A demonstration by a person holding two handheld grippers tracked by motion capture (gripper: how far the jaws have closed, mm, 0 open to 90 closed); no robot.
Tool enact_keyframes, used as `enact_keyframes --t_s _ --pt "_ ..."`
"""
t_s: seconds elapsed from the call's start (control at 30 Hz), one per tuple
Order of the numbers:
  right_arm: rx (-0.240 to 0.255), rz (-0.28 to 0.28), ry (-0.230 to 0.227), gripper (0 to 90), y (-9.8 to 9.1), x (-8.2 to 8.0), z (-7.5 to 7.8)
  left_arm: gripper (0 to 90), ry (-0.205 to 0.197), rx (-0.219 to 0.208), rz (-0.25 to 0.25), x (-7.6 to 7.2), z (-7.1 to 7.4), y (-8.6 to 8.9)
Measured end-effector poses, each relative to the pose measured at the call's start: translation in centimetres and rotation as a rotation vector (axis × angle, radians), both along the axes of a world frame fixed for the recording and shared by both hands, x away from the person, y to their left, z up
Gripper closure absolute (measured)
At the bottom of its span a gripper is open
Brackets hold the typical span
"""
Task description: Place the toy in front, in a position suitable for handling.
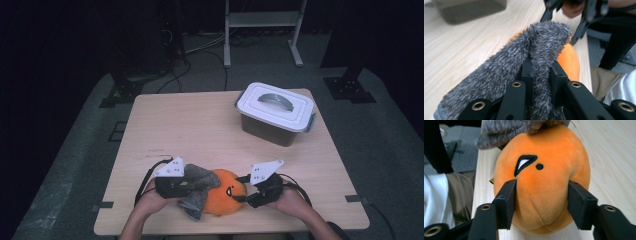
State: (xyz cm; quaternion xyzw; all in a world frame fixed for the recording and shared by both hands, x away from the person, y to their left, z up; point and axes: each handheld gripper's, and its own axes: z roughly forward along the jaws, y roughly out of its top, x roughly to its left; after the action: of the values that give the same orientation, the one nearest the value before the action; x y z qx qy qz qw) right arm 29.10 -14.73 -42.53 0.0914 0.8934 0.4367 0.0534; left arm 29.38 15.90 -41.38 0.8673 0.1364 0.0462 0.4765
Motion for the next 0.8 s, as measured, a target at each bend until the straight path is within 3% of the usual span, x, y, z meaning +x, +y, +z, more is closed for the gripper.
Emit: enact_keyframes --t_s 0.13,0.37,0.43,0.5,0.6,0.73,0.8 --pt "0.028 -0.023 0.020 31.2 -0.4 0.4 0.3 77.6 -0.007 0.029 -0.006 -0.2 0.0 -0.3" --pt "0.037 -0.045 0.095 25.6 -0.1 1.5 -0.3 77.4 0.000 0.012 -0.016 -0.1 0.0 -0.3" --pt "0.036 -0.045 0.101 30.3 0.1 1.5 -0.3 77.5 0.000 -0.007 -0.011 -0.1 0.1 -0.3" --pt "0.028 -0.042 0.087 38.1 0.1 1.4 -0.2 77.5 -0.008 -0.052 -0.013 -0.1 0.5 -0.3" --pt "0.027 -0.041 0.077 42.2 -0.1 1.2 0.0 77.5 -0.025 -0.103 -0.019 -0.3 1.3 -1.0" --pt "0.013 -0.031 0.045 45.3 0.1 0.9 0.2 77.5 -0.030 -0.086 -0.021 -0.2 1.1 -1.6" --pt "0.012 -0.032 0.051 46.3 0.0 0.9 0.1 77.5 -0.021 -0.083 -0.014 0.0 0.9 -1.4"
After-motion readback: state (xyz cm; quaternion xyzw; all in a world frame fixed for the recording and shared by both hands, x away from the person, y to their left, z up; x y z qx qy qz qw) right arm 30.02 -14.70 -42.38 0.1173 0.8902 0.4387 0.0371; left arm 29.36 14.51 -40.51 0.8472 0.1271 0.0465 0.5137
